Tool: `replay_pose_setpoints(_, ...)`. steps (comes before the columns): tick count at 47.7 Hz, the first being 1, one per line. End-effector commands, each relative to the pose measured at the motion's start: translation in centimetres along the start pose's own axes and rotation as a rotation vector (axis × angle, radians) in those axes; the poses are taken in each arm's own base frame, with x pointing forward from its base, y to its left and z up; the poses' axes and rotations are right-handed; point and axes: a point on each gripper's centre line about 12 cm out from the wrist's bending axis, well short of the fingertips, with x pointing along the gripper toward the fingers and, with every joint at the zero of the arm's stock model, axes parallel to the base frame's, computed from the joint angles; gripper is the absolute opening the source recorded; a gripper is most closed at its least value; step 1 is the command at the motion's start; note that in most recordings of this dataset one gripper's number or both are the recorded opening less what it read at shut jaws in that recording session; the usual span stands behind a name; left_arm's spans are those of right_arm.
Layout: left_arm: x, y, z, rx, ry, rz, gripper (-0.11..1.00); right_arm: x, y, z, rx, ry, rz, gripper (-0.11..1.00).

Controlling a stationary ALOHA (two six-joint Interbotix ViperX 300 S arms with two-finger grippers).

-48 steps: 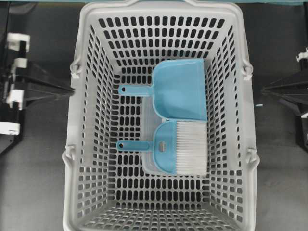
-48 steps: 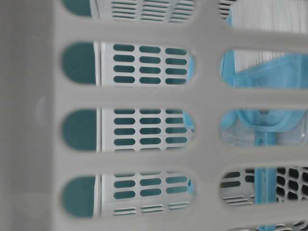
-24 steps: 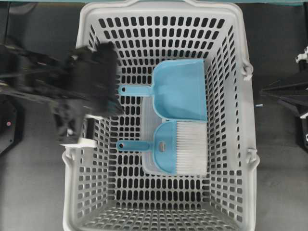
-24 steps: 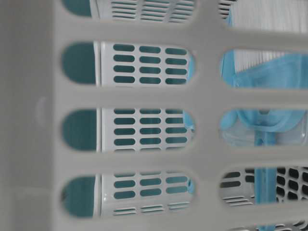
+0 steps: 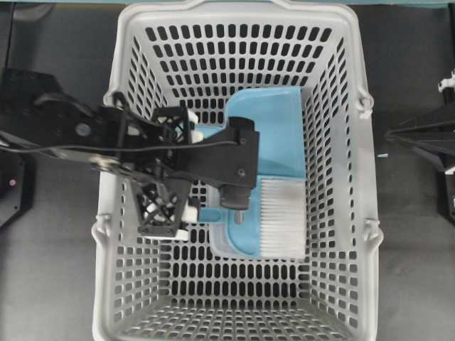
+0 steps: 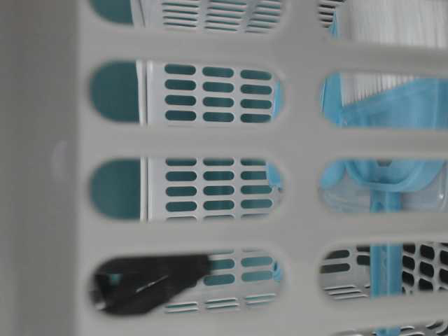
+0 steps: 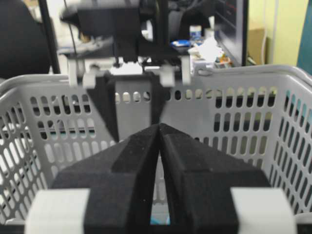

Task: Pick up the hand brush from the shopping basket with the left arm.
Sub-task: 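Move the left gripper over the basket to the blue brush handle, then close the left gripper on the blue hand brush handle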

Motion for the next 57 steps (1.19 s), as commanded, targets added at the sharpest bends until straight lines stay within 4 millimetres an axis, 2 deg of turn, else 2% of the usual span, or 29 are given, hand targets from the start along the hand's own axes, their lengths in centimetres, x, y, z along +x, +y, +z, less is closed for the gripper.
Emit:
replay_pose_setpoints(1, 0.7, -0.3, 0.1, -0.018, 0.006, 0.0, 0.76, 0.2, 0.1, 0.6, 0.003, -0.017, 0.003, 0.0)
replay_pose_setpoints(3, 1.6, -0.4, 0.2, -0.027, 0.015, 0.0, 0.85, 0.2, 0.1, 0.5, 0.002, -0.015, 0.003, 0.0)
replay_pose_setpoints(6, 3.0, -0.7, 0.3, -0.027, 0.023, -0.002, 0.91, 0.2, 0.1, 0.5, 0.002, -0.015, 0.004, 0.0)
replay_pose_setpoints(14, 6.6, -1.2, 0.2, -0.021, 0.004, -0.008, 0.9, 0.2, 0.1, 0.5, 0.0, -0.015, 0.005, 0.0)
replay_pose_setpoints(18, 7.7, -1.4, -0.2, -0.015, 0.021, -0.009, 0.9, 0.2, 0.1, 0.5, 0.003, -0.014, 0.004, 0.0)
replay_pose_setpoints(47, 9.9, -1.7, -2.2, -0.002, 0.088, -0.006, 0.89, 0.1, 0.1, -0.1, 0.002, 0.002, 0.003, 0.0)
replay_pose_setpoints(57, 10.3, -1.8, -2.3, -0.003, 0.061, -0.01, 0.83, 0.0, 0.0, -0.2, 0.003, 0.005, 0.002, 0.0)
